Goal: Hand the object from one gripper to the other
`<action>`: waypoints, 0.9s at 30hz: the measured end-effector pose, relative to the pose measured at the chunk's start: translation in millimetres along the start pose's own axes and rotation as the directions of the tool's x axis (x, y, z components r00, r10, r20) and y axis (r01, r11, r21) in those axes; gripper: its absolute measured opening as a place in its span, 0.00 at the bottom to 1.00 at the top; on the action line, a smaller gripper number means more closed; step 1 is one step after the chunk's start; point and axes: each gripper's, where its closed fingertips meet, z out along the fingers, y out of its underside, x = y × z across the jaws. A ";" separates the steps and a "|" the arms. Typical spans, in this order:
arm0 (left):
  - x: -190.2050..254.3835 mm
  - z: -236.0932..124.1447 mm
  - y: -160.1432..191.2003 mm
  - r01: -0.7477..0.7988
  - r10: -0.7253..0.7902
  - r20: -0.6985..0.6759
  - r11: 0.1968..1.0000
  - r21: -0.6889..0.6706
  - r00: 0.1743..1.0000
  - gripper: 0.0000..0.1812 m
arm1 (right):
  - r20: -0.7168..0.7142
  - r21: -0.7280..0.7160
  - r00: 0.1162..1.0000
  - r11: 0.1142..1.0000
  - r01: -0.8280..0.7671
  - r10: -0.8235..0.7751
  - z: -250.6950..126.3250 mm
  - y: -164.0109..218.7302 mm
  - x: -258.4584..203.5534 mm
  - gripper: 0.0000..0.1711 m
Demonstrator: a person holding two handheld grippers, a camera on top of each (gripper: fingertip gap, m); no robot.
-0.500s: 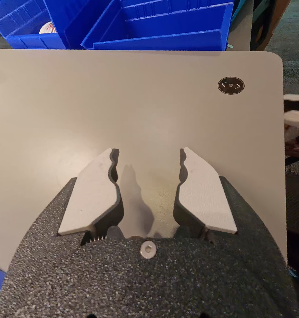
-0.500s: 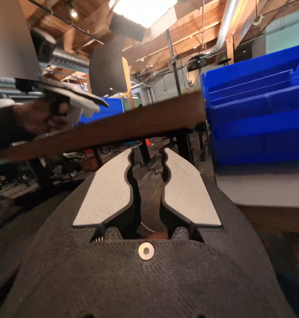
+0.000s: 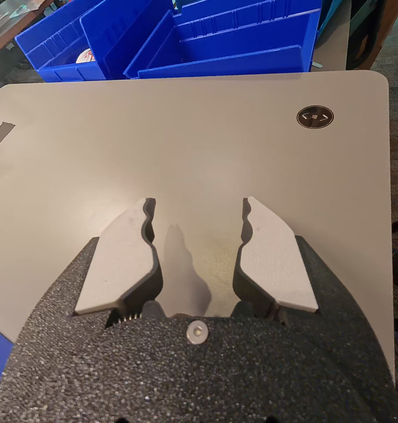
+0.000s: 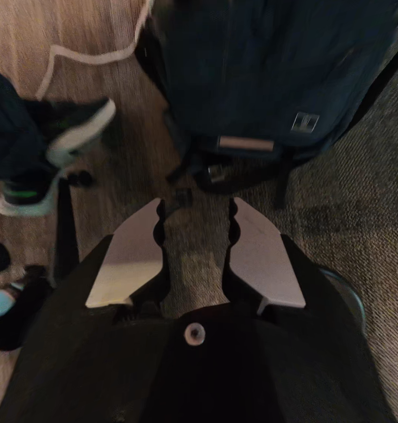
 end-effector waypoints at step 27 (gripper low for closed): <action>-38.6 4.5 -42.4 -0.173 0.084 0.491 0.975 0.138 0.867 0.36 | 0.089 -0.423 0.864 0.767 0.484 -0.496 246.1 106.0 18.2 0.35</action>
